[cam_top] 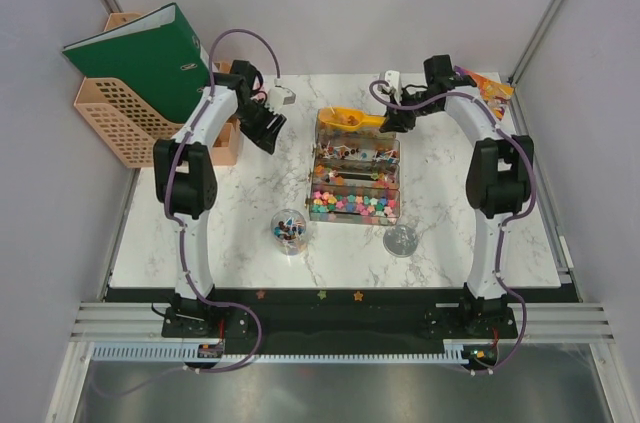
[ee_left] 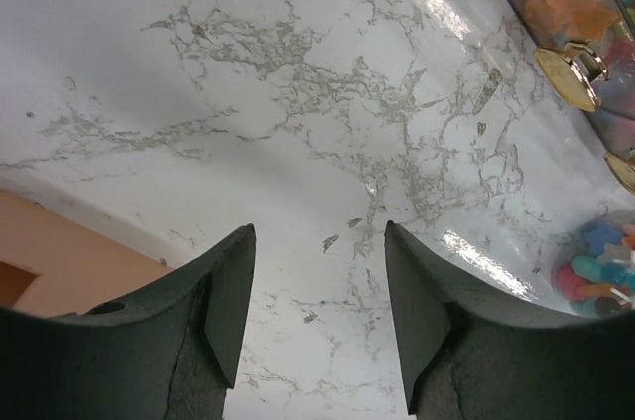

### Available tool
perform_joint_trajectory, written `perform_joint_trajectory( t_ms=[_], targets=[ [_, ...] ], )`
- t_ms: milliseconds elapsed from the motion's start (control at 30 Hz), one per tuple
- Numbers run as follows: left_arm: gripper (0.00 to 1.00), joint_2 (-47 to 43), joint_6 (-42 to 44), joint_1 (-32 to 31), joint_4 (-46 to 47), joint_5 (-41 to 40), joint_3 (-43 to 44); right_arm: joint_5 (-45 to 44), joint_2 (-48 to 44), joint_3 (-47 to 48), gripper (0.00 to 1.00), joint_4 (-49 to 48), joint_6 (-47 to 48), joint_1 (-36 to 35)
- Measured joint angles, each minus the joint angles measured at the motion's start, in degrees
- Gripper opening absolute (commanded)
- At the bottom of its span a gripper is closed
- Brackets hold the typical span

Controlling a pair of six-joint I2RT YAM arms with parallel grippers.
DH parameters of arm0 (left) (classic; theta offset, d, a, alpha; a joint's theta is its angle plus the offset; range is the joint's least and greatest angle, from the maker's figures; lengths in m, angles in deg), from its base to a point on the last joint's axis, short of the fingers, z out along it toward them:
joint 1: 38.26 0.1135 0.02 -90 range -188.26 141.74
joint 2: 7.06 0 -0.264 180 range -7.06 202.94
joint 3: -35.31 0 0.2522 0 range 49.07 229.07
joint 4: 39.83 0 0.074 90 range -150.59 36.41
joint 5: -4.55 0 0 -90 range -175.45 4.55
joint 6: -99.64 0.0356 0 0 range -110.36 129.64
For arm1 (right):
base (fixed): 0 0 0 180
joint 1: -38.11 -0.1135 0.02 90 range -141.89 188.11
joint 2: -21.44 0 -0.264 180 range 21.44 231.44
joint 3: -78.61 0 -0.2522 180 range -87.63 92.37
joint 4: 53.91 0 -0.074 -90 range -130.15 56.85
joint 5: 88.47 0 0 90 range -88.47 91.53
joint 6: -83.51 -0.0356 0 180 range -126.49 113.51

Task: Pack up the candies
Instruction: Scoop the fake candies from the storage box, then place the fake candies in the packing bottle.

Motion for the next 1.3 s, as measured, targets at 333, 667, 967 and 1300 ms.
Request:
perform_joint_trajectory(
  t_ms=[333, 667, 967, 1300],
  targets=[
    [0.83, -1.2, -3.54, 0.87, 3.37, -3.02, -0.02, 3.91, -12.87, -9.86, 0.0, -0.31, -2.82, -0.24],
    [1.0, -3.67, -9.42, 0.87, 8.24, -4.92, 0.46, 2.16, -30.23, -28.52, 0.0, 0.04, 1.9, -7.34],
    [1.0, -3.91, -11.61, 0.87, 10.51, -6.05, 2.69, -3.28, -33.31, -33.51, 0.0, 5.55, 8.48, -12.59],
    [1.0, -5.57, -12.68, 0.87, 12.61, -6.27, 1.64, -8.35, -33.29, -30.69, 0.0, 10.56, 13.84, -17.79]
  ],
)
